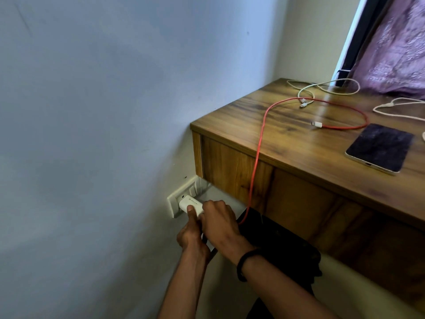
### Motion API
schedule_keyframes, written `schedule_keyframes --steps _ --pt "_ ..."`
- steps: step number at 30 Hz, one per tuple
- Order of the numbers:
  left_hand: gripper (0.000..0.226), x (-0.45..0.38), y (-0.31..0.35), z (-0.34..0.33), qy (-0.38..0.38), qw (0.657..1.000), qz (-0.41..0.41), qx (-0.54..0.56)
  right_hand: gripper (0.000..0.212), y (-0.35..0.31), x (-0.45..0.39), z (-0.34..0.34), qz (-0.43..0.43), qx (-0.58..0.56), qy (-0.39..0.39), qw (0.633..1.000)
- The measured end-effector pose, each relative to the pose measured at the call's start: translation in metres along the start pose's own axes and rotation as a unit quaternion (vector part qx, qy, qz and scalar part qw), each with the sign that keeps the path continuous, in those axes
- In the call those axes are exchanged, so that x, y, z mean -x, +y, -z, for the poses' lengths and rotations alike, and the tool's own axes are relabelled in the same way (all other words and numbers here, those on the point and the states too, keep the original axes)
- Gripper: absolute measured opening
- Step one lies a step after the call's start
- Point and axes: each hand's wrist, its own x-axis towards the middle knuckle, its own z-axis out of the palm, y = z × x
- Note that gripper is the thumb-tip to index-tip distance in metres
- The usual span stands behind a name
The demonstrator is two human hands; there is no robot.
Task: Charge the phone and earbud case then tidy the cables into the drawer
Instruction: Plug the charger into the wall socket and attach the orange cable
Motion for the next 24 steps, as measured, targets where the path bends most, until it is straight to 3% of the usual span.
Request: schedule_keyframes --steps 5,10,16,18,19,24 --pt "0.04 -0.009 -0.002 0.011 0.006 0.998 -0.056 -0.026 0.028 -0.005 0.006 0.013 0.008 0.019 -0.041 0.999" --pt "0.007 -0.007 0.01 0.026 0.038 0.977 -0.192 -0.086 0.021 -0.01 0.013 0.044 0.038 0.008 -0.034 0.999" --pt "0.007 0.052 0.038 -0.003 -0.097 0.924 -0.352 -0.115 0.021 -0.017 0.024 0.103 0.071 -0.061 0.041 0.995" --pt "0.005 0.064 0.051 -0.006 -0.101 0.906 -0.394 -0.119 0.018 -0.027 0.019 0.107 0.114 -0.076 0.063 0.989" --pt "0.004 0.092 0.051 -0.034 -0.143 0.893 -0.412 -0.116 0.017 -0.017 0.025 0.138 0.105 -0.066 0.098 0.988" --pt "0.005 0.133 0.072 -0.048 -0.159 0.84 -0.504 -0.119 0.019 -0.029 0.036 0.182 0.166 -0.098 0.153 0.969"
